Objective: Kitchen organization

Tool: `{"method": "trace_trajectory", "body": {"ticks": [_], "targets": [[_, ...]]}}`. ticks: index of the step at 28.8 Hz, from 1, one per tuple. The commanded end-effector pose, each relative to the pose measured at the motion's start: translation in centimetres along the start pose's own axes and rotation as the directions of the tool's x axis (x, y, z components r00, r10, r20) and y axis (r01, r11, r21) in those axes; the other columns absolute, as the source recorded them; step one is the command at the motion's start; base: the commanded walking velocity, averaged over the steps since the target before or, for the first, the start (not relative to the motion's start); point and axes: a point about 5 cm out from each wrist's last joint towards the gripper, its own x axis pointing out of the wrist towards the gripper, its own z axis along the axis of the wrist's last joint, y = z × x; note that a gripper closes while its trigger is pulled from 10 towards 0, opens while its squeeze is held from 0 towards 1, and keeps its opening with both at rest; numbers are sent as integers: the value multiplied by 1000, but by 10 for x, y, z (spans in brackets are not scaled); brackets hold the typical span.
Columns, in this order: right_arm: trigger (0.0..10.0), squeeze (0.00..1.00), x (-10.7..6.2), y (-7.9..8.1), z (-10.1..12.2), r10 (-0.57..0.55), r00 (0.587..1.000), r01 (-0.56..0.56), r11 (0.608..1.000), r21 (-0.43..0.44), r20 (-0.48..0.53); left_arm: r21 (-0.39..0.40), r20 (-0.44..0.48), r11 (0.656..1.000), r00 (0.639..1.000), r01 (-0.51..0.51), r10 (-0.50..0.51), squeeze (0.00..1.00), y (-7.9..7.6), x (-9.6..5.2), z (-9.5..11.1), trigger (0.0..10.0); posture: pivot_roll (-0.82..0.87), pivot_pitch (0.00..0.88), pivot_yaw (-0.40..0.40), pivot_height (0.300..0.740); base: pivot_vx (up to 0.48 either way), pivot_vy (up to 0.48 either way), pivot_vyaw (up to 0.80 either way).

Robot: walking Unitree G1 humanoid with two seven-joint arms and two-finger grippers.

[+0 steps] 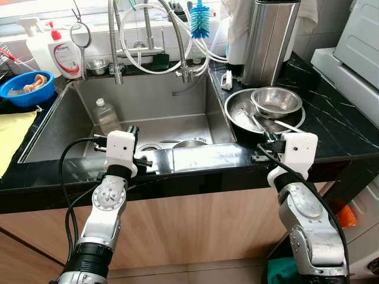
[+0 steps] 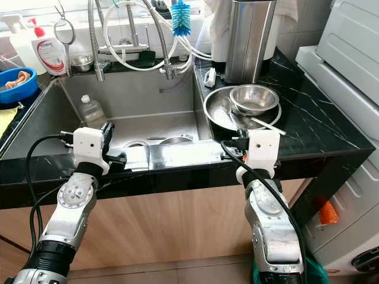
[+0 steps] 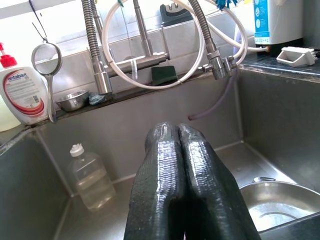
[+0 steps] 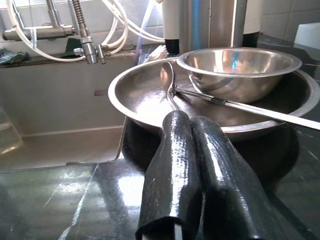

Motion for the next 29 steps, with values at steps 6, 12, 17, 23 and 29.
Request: {"method": "trace_trajectory", "body": {"ticks": [6,12,17,23,29], "targets": [[0,0,2,9,6,52,998,-52,998,24,34,12,23,1000,1000,-17,17,0,6,3,6,10000,-227,0,43,731,0,0,0],[10000,0,3,13,17,75,991,-73,997,-17,110,11,24,1000,1000,-19,19,0,6,3,6,10000,-228,0,44,731,0,0,0],[10000,0,7,20,23,120,984,-116,993,-38,134,12,22,1000,1000,-20,20,0,7,4,5,10000,-232,0,46,731,0,0,0],[10000,0,20,31,37,219,964,-198,970,-143,148,10,23,1000,1000,-22,21,0,6,5,5,10000,-232,0,45,731,0,0,0],[10000,0,49,34,39,286,956,-260,927,-271,60,5,21,1000,1000,-16,16,0,3,6,5,10000,-233,0,44,731,0,0,0]]}}
